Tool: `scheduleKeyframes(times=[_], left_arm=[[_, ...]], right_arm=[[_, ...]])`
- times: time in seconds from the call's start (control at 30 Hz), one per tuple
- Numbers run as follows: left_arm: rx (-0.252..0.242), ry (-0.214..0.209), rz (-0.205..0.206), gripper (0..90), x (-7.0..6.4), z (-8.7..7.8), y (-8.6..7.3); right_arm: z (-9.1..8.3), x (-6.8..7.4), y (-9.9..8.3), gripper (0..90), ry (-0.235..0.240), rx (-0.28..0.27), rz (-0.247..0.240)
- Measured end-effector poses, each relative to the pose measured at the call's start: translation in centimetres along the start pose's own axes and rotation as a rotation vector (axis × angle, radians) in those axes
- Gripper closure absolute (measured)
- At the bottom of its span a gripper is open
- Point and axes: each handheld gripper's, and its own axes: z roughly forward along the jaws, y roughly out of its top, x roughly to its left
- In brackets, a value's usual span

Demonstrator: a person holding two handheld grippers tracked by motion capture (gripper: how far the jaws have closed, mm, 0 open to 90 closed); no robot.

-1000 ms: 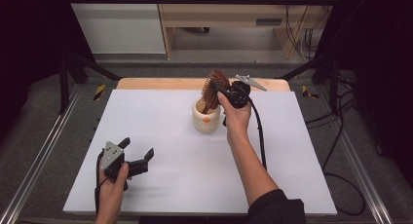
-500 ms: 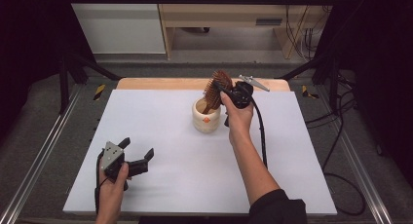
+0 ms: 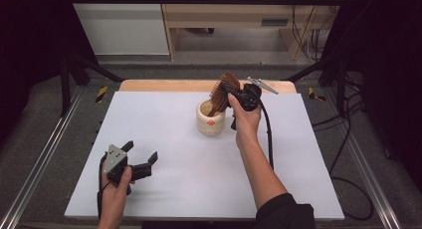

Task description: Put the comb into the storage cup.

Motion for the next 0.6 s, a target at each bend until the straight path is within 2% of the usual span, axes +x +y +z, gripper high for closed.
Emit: scheduleKeyframes(times=[0.6], left_arm=[[0.001,0.003,0.003,2.5,-0.01,-0.01,0.00]], right_arm=[[-0.05,-0.37,0.04,45.4,-0.002,0.009,0.012]])
